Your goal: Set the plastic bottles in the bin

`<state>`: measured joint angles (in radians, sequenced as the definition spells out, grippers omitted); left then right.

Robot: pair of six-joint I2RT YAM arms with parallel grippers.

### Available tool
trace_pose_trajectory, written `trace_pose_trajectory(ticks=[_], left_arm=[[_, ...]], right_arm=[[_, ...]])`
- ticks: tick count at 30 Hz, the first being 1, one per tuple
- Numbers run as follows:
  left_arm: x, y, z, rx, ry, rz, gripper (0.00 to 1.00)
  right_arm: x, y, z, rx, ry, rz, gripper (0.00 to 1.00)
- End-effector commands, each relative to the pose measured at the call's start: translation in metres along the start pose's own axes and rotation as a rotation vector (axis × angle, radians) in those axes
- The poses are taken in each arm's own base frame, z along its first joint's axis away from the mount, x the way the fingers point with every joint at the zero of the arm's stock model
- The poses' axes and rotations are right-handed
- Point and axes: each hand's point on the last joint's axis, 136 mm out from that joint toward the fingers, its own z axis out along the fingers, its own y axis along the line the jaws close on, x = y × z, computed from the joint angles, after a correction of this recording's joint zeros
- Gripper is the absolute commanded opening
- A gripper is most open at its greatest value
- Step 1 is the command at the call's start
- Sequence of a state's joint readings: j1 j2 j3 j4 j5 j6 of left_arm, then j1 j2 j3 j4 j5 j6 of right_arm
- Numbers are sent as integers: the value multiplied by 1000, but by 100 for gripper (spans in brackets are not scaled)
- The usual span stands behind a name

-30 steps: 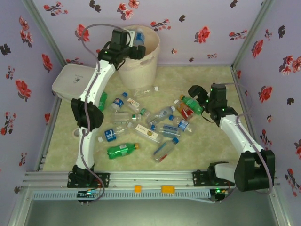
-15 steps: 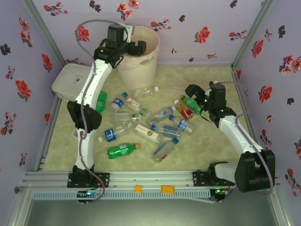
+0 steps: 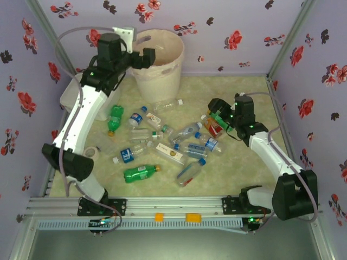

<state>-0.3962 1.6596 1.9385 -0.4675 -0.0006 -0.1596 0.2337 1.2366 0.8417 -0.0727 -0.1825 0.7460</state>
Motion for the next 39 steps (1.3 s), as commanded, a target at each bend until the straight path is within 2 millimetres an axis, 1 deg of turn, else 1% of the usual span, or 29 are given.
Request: trace_pose_trajectory(ticks=[1,7,9,12,16,19,24,29,32,35,39], left_arm=[[10,22,-20,-112,-30,-22,100],[84,63,-42,-300,107,-27,100],[114,75,-46,-356,161,-35,100],[154,96,-52,-456,231,-70,100],[206,118,-55,-544,313,-147,100],[235,128,-54,-578,356,-170,100],[271,146,-47,-610,385,-167,100],[303,172,-39,-661,449,-188,99],[321,180,-32,-647,492,-222,99],[333,185,-25,-625,511,-259,96],[344,193,-18,-607,520,-302,89]], right_arm=[[-2,3,4,24,-14,15,100],[10,9,17,4,38,-3,100],[15,12,22,-11,70,-8,100],[25,19,31,-40,130,-19,100],[32,23,37,-25,133,-58,100],[34,26,36,-10,118,-107,100],[37,37,32,-23,127,-140,100],[41,38,25,-8,180,-180,100],[40,35,22,8,176,-205,100],[37,31,20,38,169,-219,100],[33,33,18,37,146,-219,100]])
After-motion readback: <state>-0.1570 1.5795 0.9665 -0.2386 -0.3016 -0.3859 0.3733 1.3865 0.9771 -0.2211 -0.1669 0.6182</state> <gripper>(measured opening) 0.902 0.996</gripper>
